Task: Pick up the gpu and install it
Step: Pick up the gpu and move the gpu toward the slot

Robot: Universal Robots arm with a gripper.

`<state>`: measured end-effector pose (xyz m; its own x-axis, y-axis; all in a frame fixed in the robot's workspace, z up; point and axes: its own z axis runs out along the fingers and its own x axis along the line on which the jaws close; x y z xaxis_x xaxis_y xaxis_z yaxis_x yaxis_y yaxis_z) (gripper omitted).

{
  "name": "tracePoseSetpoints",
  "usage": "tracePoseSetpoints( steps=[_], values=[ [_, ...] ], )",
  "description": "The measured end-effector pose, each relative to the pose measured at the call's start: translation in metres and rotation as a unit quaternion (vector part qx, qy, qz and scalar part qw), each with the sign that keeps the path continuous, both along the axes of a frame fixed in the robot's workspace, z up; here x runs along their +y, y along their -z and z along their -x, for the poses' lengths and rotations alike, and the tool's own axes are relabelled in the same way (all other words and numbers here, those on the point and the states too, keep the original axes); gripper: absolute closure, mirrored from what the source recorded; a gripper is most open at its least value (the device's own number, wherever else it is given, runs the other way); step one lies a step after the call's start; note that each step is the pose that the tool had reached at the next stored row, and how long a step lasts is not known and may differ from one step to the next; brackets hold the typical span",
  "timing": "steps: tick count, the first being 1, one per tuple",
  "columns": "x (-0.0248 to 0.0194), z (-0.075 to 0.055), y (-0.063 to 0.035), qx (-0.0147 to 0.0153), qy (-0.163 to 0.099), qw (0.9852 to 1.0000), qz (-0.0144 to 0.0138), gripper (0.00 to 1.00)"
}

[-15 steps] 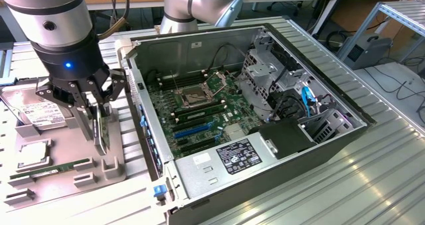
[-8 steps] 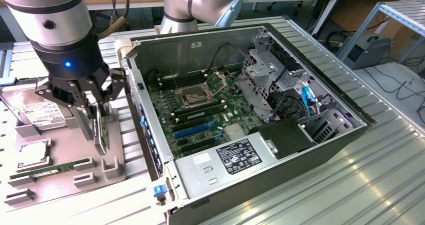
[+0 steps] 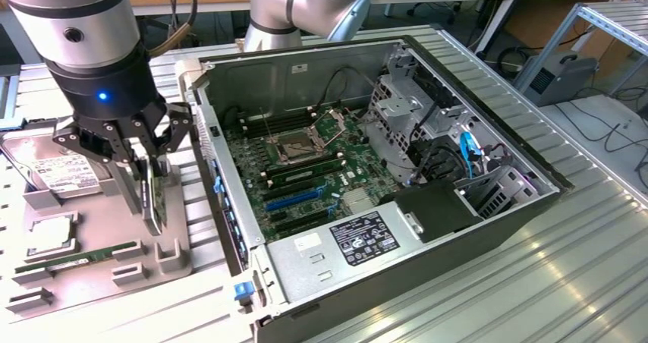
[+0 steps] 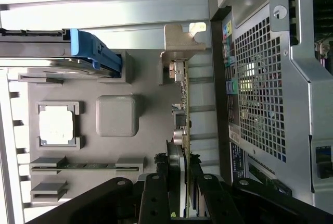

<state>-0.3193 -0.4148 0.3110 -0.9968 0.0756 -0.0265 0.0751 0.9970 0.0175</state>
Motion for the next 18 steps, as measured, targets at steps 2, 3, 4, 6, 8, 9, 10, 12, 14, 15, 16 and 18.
tracePoseSetpoints(
  steps=[2,3,4,6,8,9,10,12,14,15,16,18],
  values=[
    [0.0,0.0,-0.0004,0.0,0.0,1.0,0.0,0.73],
    [0.0,0.0,-0.0006,0.0,0.0,1.0,0.0,0.73],
    [0.0,0.0,-0.0008,0.0,0.0,1.0,0.0,0.73],
    [0.0,0.0,-0.0012,0.0,0.0,1.0,0.0,0.73],
    [0.0,0.0,-0.0015,0.0,0.0,1.0,0.0,0.73],
    [0.0,0.0,-0.0017,0.0,0.0,1.0,0.0,0.73],
    [0.0,0.0,-0.0019,0.0,0.0,1.0,0.0,0.73],
    [0.0,0.0,-0.0022,0.0,0.0,1.0,0.0,0.73],
    [0.0,0.0,-0.0031,0.0,0.0,1.0,0.0,0.73],
    [0.0,0.0,-0.0032,0.0,0.0,1.0,0.0,0.73],
    [0.0,0.0,-0.0033,0.0,0.0,1.0,0.0,0.73],
    [0.0,0.0,-0.0039,0.0,0.0,1.0,0.0,0.73]
  ],
)
